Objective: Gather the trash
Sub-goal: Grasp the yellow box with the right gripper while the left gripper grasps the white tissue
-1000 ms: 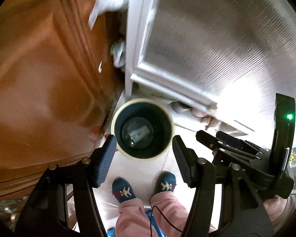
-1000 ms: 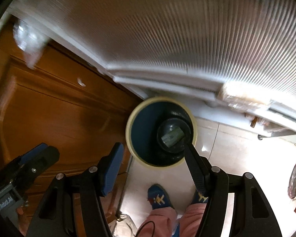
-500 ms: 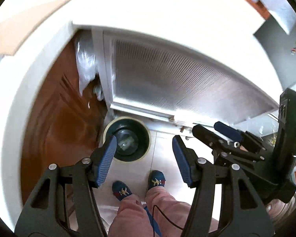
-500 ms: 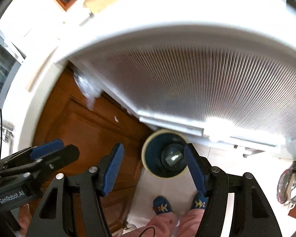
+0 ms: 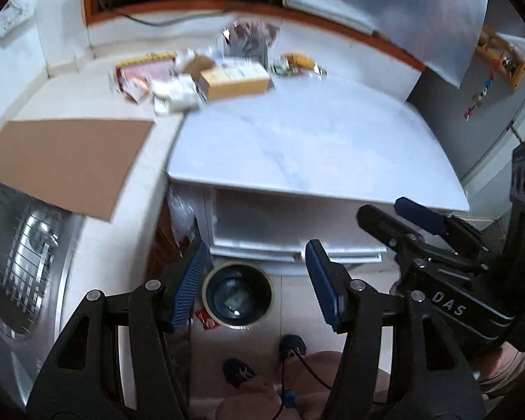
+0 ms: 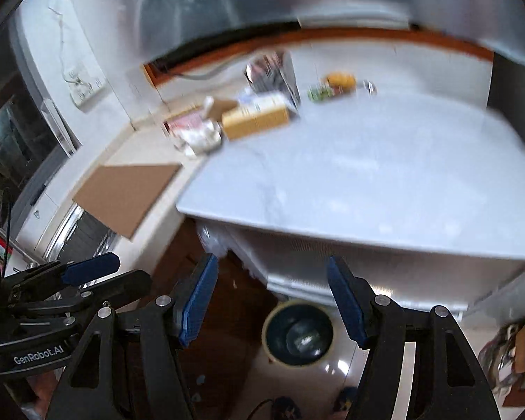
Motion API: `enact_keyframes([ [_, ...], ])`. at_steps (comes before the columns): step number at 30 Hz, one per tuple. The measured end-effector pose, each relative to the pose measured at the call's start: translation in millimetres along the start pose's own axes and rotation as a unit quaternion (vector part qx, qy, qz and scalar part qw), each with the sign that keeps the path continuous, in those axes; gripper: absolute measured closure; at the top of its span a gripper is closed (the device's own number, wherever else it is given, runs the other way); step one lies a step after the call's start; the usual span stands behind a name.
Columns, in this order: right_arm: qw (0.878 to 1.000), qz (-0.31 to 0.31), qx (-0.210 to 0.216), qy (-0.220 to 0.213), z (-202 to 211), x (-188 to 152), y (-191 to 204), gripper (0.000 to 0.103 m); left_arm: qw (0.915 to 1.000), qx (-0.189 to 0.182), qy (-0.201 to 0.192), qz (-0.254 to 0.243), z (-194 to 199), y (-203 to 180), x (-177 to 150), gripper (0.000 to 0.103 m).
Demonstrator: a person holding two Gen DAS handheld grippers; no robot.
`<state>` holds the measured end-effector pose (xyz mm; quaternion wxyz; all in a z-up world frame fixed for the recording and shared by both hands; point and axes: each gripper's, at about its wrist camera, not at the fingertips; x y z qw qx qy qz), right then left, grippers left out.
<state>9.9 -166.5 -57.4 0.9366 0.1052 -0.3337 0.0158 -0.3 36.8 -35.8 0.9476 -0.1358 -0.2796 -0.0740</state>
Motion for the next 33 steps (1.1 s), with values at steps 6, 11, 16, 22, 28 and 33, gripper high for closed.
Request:
enact_keyframes([
  [6, 0.999, 0.025, 0.002, -0.042, 28.3, 36.8, 23.9, 0.037, 0.9996, 0.002, -0.023, 0.015, 18.2, 18.8, 16.6, 0.047],
  [11, 0.996, 0.068, 0.007, -0.058, 25.0, 76.0, 33.0, 0.037, 0.9987, 0.013, -0.027, 0.041, 13.3, 31.1, 30.8, 0.047],
  [16, 0.991, 0.122, 0.026, -0.057, -15.2, 124.7, 34.3, 0.037, 0.9959, 0.048, -0.025, 0.073, -14.1, 44.4, 55.2, 0.047],
  [22, 0.969, 0.231, 0.076, -0.029, -86.8, 187.7, 38.5, 0.032, 0.9859, 0.082, -0.025, 0.144, -53.8, 61.2, 99.9, 0.047],
  [28, 0.933, 0.338, 0.123, -0.003, -163.3, 235.5, 50.2, 0.032, 0.9744, 0.119, -0.017, 0.190, -100.8, 74.0, 143.5, 0.047],
  [33, 0.901, 0.391, 0.181, 0.039, -234.6, 260.3, 62.8, 0.032, 0.9659, 0.125, -0.016, 0.226, -128.4, 89.2, 166.0, 0.047],
])
Point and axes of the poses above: each gripper's, at about its wrist camera, not at the fingertips, and z roughly against the way its jaws point, y to its left, x to its top, and after that the axes turned 4 degrees about -x, right-handed
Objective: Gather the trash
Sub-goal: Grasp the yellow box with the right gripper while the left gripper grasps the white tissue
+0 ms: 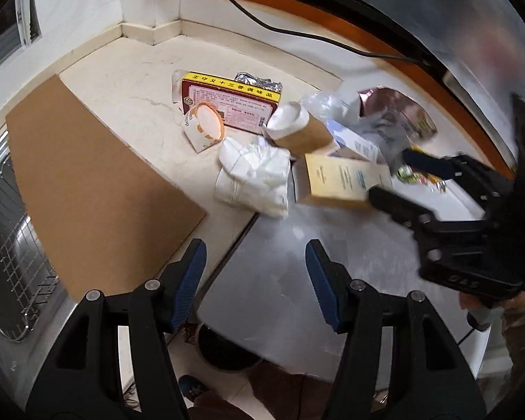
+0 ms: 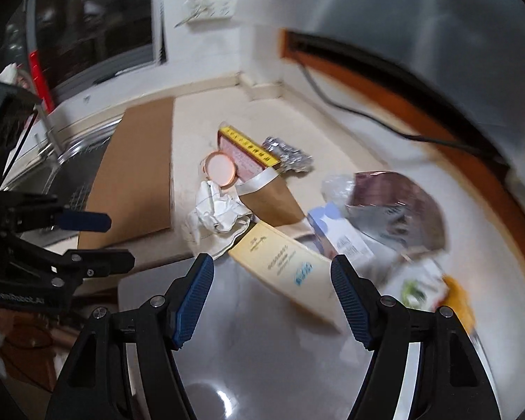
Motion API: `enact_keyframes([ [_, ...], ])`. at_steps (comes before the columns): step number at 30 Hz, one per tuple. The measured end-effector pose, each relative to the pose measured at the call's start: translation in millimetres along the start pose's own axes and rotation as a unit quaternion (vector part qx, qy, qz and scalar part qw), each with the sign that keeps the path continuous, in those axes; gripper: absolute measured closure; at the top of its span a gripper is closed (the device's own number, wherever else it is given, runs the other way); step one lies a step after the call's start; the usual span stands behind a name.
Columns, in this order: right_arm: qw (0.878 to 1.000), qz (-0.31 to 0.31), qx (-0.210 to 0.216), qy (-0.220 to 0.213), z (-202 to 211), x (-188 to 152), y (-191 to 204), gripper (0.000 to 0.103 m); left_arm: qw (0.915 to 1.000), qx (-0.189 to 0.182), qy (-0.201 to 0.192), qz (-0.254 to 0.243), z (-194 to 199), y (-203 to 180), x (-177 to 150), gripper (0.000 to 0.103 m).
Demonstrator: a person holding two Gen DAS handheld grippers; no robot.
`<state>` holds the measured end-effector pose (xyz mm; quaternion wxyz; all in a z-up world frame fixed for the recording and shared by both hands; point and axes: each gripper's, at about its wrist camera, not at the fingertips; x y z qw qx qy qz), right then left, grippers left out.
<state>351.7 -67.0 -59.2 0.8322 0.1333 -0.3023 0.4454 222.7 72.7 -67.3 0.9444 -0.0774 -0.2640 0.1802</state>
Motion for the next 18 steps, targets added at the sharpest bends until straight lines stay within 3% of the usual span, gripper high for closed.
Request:
enact_keyframes([
  [7, 0.995, 0.066, 0.054, 0.058, -74.3, 6.2, -12.7, 0.032, 0.9992, -0.010, 0.015, 0.035, -27.9, 1.9, 21.2, 0.047],
  [11, 0.991, 0.111, 0.054, 0.050, -87.9, 2.3, -7.5, 0.024, 0.9984, -0.005, 0.030, 0.048, -48.9, 3.6, 30.4, 0.047],
  [18, 0.985, 0.167, 0.019, 0.044, -100.5, -4.1, -2.4, 0.024, 0.9963, -0.005, 0.052, 0.069, -84.2, 2.5, 42.6, 0.047],
])
Point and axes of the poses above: each gripper's, at about its wrist camera, not at the fingertips, and z roughly against the way its jaws point, y to its left, x to its top, and after that the axes turned 4 degrees about -x, right-handed
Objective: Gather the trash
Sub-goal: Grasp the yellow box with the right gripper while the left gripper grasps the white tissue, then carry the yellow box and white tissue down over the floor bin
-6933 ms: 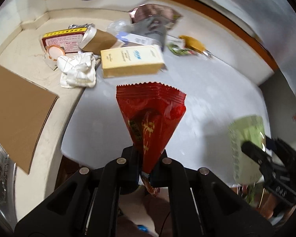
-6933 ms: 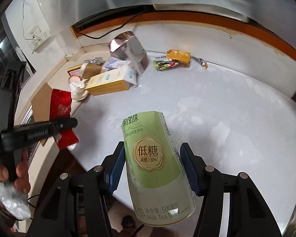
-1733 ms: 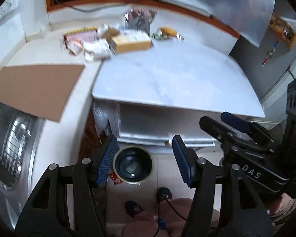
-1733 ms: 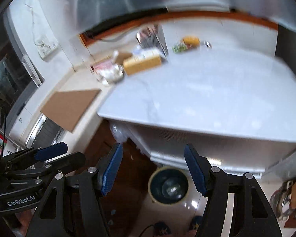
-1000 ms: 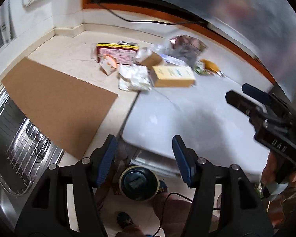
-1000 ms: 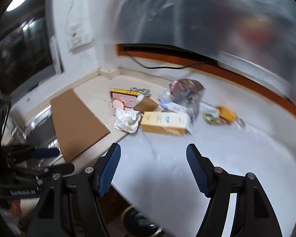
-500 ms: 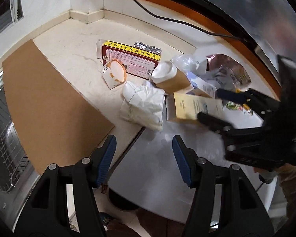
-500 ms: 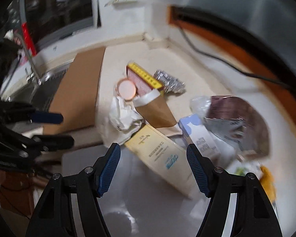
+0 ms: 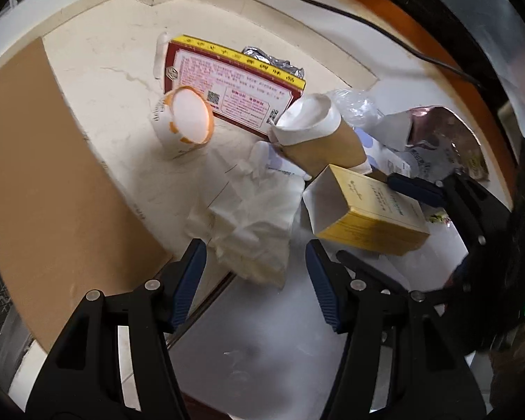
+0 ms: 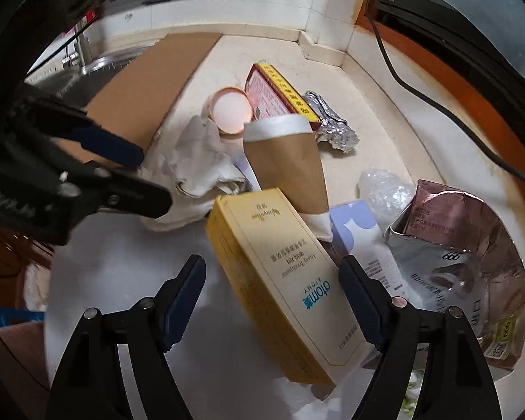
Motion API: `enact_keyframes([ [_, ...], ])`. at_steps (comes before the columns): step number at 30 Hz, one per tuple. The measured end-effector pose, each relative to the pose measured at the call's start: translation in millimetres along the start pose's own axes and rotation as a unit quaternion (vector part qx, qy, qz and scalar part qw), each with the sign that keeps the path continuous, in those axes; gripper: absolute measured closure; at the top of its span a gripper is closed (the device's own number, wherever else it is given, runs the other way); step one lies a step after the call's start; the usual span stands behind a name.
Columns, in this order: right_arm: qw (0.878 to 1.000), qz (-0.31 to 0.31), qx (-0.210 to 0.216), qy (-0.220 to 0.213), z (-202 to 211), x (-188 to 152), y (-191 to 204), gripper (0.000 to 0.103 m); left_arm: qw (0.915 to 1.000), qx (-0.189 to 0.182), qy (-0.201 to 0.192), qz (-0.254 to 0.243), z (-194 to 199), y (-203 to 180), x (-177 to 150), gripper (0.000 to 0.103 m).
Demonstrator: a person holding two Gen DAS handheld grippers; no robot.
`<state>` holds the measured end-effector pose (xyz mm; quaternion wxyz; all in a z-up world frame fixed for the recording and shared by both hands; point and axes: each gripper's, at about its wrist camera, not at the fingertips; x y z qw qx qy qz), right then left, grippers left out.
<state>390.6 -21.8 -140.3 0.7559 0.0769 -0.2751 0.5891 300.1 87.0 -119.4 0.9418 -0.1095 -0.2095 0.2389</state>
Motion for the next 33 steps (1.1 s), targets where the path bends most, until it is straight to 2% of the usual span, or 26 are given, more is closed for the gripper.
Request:
enact_keyframes([
  [4, 1.000, 0.001, -0.029, 0.001, -6.0, -0.6, -0.5, 0.030, 0.9999, 0.005, 0.007, 0.005, -13.8, -6.1, 6.6, 0.047],
  [8, 0.999, -0.002, -0.037, -0.010, -4.8, 0.0, 0.3, 0.039, 0.9997, 0.025, 0.008, 0.000, -25.2, -10.9, 12.4, 0.047],
  [15, 0.996, 0.038, -0.076, -0.003, -5.3, -1.7, 18.7, 0.039, 0.9983, 0.054, 0.012, -0.019, -44.9, -18.5, 20.2, 0.047],
  [19, 0.995, 0.037, -0.092, -0.004, -10.1, -3.9, 19.5, 0.039, 0.9979, 0.060, 0.008, -0.024, -48.7, -20.4, 23.8, 0.047],
  [20, 0.995, 0.035, -0.094, -0.003, -11.4, -4.1, 18.5, 0.042, 0.9980, 0.059, 0.005, -0.024, -48.1, -19.3, 24.0, 0.056],
  [21, 0.995, 0.028, -0.098, -0.004, -13.5, -3.8, 16.2, 0.048, 0.9979, 0.059, -0.001, -0.025, -47.2, -19.1, 23.2, 0.057],
  [24, 0.996, 0.003, -0.090, -0.002, -14.7, -1.4, 6.6, 0.051, 0.9989, 0.038, -0.013, -0.025, -41.4, -15.0, 19.9, 0.073],
  [29, 0.997, -0.029, -0.078, -0.010, 0.0, -2.9, -3.6, 0.059, 0.9977, 0.042, -0.029, -0.044, -26.7, -16.2, 11.5, 0.083],
  [31, 0.997, -0.054, -0.055, -0.012, 9.6, -1.6, -7.3, 0.062, 0.9976, 0.035, -0.031, -0.052, -22.1, -18.8, 6.8, 0.090],
  [33, 0.996, -0.075, -0.040, -0.012, 17.9, -1.2, -8.0, 0.064, 0.9977, 0.027, -0.032, -0.054, -13.3, -18.0, 0.0, 0.091],
])
Point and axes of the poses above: each gripper's, at about its wrist camera, not at the fingertips, and z roughly against the way its jaws point, y to its left, x to its top, and after that the axes turned 4 degrees about -x, right-handed
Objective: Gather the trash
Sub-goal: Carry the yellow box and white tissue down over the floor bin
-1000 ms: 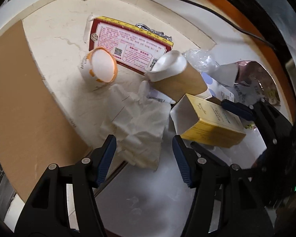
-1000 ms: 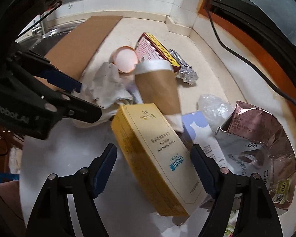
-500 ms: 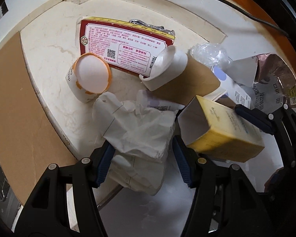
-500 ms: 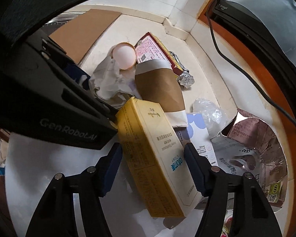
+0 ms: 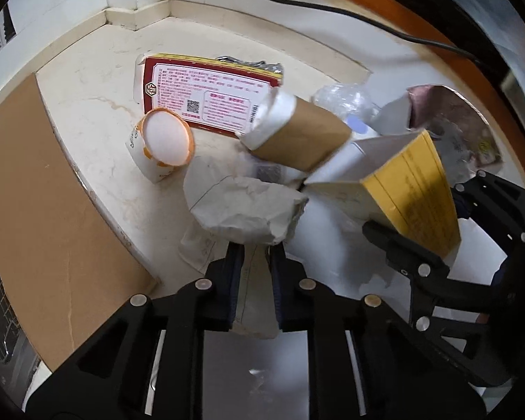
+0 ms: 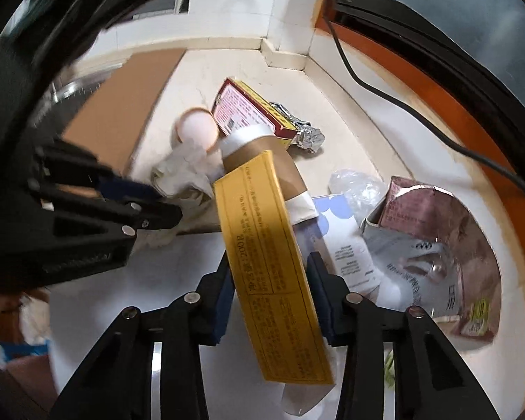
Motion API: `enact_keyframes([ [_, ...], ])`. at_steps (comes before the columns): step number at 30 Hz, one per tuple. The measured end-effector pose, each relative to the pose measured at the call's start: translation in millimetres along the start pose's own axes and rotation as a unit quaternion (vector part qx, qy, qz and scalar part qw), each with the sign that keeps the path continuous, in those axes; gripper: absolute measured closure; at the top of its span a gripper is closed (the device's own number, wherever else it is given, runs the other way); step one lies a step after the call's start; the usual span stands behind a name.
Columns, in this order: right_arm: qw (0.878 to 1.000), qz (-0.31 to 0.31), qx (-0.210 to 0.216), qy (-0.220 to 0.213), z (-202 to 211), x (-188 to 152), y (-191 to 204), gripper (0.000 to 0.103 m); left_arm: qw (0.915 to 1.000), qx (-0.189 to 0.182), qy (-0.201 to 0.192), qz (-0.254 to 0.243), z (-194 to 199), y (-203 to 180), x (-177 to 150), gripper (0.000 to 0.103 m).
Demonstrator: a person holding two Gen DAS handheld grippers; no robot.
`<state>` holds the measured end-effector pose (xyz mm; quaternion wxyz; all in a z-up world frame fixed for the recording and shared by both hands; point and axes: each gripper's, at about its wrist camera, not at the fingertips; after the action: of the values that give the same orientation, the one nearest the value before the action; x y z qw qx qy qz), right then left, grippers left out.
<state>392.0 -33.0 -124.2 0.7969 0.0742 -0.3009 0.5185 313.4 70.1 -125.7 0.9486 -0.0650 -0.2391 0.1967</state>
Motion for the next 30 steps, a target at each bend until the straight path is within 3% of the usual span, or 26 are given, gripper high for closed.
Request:
enact_keyframes([
  [8, 0.997, -0.072, 0.025, 0.003, 32.6, -10.1, 5.5, 0.066, 0.9994, -0.027, -0.010, -0.017, 37.8, -3.2, -27.7, 0.092],
  [14, 0.990, -0.140, 0.018, 0.000, 70.6, -31.2, 17.9, 0.066, 0.9977, -0.045, -0.018, -0.047, 76.4, -3.0, -61.1, 0.092],
  [23, 0.964, -0.265, -0.005, -0.012, 143.2, -73.3, 73.5, 0.067, 0.9894, -0.086, -0.017, -0.116, 129.4, 10.9, -123.7, 0.092],
  [30, 0.939, -0.344, -0.025, -0.016, 186.3, -122.1, 157.0, 0.067, 0.9796, -0.129, 0.000, -0.154, 143.6, 32.2, -177.3, 0.092],
])
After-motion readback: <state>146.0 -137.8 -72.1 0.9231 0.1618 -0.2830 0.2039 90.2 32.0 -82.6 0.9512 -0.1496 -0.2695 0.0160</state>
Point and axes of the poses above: each gripper's, at about its wrist camera, not at the fingertips, and z roughly against the way its jaws point, y to its left, x to its top, and after that the axes turned 4 degrees about -x, right-handed
